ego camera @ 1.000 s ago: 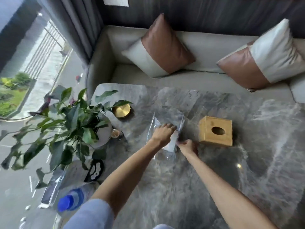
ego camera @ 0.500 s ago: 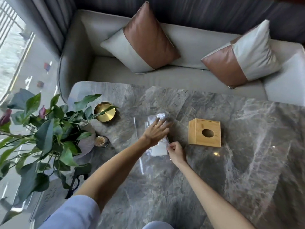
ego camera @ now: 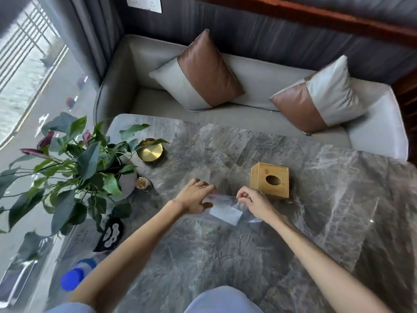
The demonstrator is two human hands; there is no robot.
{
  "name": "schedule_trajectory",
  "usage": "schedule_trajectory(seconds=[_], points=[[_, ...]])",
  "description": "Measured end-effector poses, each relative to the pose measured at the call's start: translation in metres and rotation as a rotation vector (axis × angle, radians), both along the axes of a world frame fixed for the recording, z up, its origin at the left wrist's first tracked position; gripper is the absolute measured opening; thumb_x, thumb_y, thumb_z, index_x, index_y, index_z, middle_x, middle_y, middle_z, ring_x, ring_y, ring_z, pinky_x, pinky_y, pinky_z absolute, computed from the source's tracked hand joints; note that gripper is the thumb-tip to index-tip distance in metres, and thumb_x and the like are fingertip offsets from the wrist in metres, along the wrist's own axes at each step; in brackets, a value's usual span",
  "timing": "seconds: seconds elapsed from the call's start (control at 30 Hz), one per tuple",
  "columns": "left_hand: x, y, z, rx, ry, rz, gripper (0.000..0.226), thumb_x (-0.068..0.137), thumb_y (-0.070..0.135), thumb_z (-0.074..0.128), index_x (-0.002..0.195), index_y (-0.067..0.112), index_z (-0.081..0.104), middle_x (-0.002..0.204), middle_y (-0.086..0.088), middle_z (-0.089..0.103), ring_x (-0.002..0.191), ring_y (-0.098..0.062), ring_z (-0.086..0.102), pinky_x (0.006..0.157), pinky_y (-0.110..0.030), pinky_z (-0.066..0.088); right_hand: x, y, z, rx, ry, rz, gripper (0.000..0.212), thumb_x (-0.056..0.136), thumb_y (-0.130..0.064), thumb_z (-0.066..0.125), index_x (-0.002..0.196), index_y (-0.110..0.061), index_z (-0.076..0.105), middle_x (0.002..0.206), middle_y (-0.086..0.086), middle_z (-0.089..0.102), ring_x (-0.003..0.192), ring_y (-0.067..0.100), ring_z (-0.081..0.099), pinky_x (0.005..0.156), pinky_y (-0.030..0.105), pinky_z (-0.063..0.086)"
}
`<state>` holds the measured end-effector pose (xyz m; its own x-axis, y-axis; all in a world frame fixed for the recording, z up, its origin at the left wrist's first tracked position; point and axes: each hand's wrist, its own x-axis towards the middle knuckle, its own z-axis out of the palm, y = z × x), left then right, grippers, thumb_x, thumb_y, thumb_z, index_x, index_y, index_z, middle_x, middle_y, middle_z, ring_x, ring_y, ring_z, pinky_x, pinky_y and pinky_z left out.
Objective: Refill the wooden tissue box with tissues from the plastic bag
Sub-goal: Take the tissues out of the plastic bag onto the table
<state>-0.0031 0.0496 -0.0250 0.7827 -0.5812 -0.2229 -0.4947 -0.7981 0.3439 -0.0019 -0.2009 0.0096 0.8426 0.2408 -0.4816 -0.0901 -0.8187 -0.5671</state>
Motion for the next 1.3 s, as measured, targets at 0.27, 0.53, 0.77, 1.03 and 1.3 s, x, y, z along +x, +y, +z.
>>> schedule_trajectory(seconds=[0.27,0.53,0.77,1.03,1.3], points=[[-0.038,-0.016,0.060,0.065,-0.015,0.269,0.021,0.095,0.026,0.052,0.114,0.031,0.060,0.113,0.000,0.074,0.104,-0.025,0.065,0.091,-0.031,0.038,-0.033,-0.018,0.042,0.005,-0.109,0.087,0.005,0.091,-0.018,0.064,0.091,-0.021,0.068,0.109,-0.008,0.072,0.100,0.014,0.065,0.087,0.038,0.053],[-0.081,-0.025,0.184,-0.054,-0.137,0.393,0.022,0.092,0.028,0.063,0.109,0.018,0.074,0.109,-0.001,0.077,0.096,-0.021,0.073,0.090,-0.030,0.054,-0.044,-0.055,0.145,0.014,-0.396,0.201,0.011,0.090,-0.034,0.063,0.099,-0.033,0.070,0.100,-0.010,0.076,0.093,0.017,0.070,0.076,0.035,0.055],[-0.062,-0.069,0.366,-0.462,-0.346,0.562,0.020,0.085,0.015,0.073,0.101,0.006,0.077,0.097,-0.008,0.078,0.078,0.002,0.069,0.071,-0.015,0.059,-0.010,-0.102,0.325,0.050,-0.927,-0.012,0.018,0.087,-0.034,0.066,0.103,-0.030,0.073,0.105,0.002,0.076,0.100,0.027,0.067,0.082,0.035,0.051],[-0.066,-0.176,0.497,-0.429,-0.587,0.689,0.022,0.080,0.023,0.056,0.081,0.015,0.076,0.070,-0.010,0.075,0.071,-0.029,0.073,0.069,-0.037,0.060,0.001,-0.098,0.477,0.047,-0.332,-0.327,0.097,0.082,-0.083,0.026,0.129,-0.003,0.056,0.122,0.029,0.064,0.105,0.043,0.067,0.090,0.044,0.056],[-0.069,-0.249,0.505,-0.253,-0.553,0.640,0.036,0.093,0.041,0.053,0.119,0.018,0.061,0.116,-0.013,0.069,0.112,-0.037,0.062,0.083,-0.040,0.047,0.029,-0.072,0.507,-0.065,-0.354,0.034,0.010,0.087,0.002,0.057,0.083,-0.002,0.065,0.068,0.010,0.059,0.062,0.022,0.055,0.038,0.010,0.049]])
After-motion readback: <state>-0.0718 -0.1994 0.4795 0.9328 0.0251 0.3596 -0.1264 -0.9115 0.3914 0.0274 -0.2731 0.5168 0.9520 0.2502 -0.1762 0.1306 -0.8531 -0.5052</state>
